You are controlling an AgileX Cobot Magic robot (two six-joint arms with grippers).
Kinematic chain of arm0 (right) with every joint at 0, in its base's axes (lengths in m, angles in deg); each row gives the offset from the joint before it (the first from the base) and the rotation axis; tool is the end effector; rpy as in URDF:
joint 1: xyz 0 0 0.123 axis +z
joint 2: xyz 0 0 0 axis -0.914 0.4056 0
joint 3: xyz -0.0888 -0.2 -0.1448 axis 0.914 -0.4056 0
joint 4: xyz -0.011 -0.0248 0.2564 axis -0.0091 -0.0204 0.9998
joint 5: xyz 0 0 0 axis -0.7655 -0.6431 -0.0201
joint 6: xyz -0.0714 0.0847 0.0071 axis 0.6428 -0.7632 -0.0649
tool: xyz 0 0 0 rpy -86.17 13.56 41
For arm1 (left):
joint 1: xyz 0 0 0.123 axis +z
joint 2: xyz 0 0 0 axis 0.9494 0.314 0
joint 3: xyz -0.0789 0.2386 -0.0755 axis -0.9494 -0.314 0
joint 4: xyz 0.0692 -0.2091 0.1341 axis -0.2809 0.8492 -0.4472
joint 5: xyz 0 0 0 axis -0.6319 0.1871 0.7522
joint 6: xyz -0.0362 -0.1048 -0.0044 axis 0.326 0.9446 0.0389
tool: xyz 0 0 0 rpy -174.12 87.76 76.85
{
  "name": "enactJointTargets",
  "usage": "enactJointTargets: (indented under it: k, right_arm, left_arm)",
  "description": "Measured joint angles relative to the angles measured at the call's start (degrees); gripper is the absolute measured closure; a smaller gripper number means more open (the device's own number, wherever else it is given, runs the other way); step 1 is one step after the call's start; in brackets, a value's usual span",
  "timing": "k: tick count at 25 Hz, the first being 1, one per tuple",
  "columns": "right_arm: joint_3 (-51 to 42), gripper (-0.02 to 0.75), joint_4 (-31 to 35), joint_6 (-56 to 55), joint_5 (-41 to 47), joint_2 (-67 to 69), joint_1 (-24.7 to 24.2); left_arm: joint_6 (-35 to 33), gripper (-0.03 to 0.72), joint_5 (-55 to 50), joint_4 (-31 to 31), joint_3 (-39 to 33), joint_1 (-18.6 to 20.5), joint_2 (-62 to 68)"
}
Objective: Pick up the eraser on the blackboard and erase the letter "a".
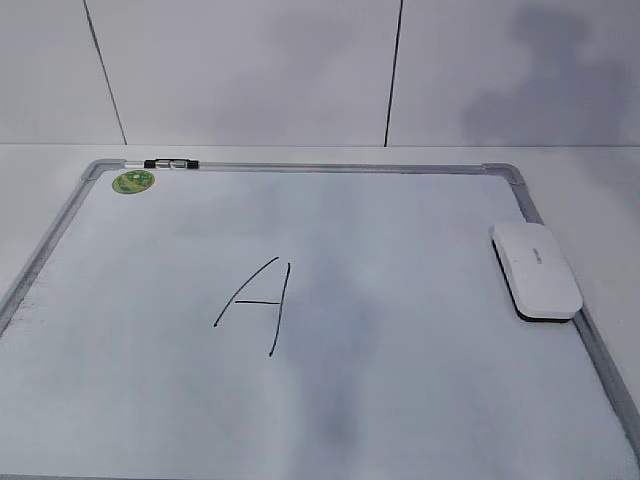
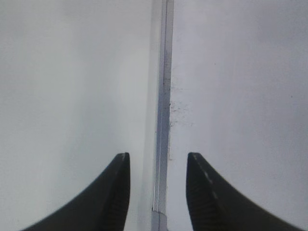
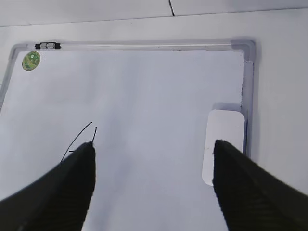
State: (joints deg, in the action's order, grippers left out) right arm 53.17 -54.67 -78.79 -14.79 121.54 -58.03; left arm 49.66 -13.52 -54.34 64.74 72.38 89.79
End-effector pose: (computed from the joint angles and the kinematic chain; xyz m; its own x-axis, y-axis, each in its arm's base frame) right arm 0.2861 0.0577 0.4222 -0.7683 0.0030 -0.6401 -0.1532 0.9700 0.1886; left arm 0.2385 -0.0019 0.3081 -0.8485 -0.0542 -0.5264 -0.0264 0.9978 -0.0602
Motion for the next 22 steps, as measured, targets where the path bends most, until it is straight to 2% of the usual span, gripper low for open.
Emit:
enactJointTargets:
  k: [6,10,17,22]
  right_arm:
    - [-0.53,0.158,1.17,1.21,0.13,-4.97,0.00]
    - [-3.57,0.158,2.58,1.25,0.27,-10.38,0.00]
    - [-14.99,0.158,3.93,1.25,0.31,-22.28,0.00]
    - [-24.65,0.158,5.09,0.64,0.54,-32.21,0.00]
  left_arm:
    - [0.21,0.389,-5.28,0.00,0.00,0.00,-9.78]
    - [0.97,0.389,-7.14,-0.03,0.00,-2.81,-14.95]
    - [1.98,0.389,-11.37,-0.03,0.00,-8.57,-21.71]
    - [2.81,0.389,-12.75,-0.13,0.00,-10.04,-25.75]
